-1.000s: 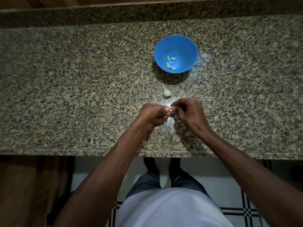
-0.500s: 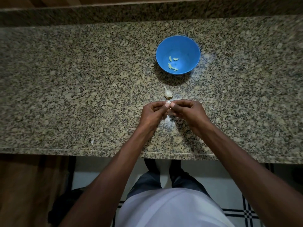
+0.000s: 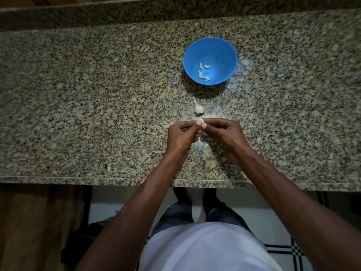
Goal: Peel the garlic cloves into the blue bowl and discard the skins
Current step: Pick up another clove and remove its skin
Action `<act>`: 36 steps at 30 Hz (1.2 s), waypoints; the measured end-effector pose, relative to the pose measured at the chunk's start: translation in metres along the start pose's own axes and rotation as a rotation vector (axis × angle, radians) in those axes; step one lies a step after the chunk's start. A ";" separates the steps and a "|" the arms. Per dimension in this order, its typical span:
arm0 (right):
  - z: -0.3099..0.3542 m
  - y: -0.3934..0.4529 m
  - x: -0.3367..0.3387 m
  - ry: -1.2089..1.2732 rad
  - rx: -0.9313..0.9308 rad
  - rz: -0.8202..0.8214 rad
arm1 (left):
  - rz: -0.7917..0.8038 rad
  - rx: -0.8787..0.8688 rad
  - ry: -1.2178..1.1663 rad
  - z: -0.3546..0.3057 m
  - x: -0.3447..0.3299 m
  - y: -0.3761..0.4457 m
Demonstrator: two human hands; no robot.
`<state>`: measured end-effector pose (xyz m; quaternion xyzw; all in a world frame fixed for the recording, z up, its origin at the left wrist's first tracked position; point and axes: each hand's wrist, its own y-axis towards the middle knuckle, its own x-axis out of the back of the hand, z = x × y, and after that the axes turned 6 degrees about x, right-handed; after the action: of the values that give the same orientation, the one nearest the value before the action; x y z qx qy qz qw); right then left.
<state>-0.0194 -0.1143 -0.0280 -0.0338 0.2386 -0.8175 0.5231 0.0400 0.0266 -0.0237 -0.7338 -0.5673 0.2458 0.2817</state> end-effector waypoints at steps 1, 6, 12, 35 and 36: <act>-0.001 -0.001 -0.001 -0.020 0.021 -0.005 | -0.004 -0.014 0.008 0.000 0.000 -0.001; 0.000 -0.003 0.000 -0.106 0.097 0.023 | -0.021 -0.104 0.105 0.002 0.006 -0.001; 0.008 0.002 0.006 -0.171 0.089 0.109 | -0.013 -0.159 0.207 -0.002 0.011 0.002; 0.005 0.006 0.002 0.085 -0.066 0.143 | 0.093 -0.171 0.099 0.002 0.017 -0.003; 0.006 0.006 0.002 0.049 -0.045 0.139 | 0.106 -0.149 0.080 0.002 0.017 -0.002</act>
<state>-0.0133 -0.1201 -0.0260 -0.0088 0.2717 -0.7741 0.5717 0.0414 0.0441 -0.0246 -0.7909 -0.5326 0.1879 0.2356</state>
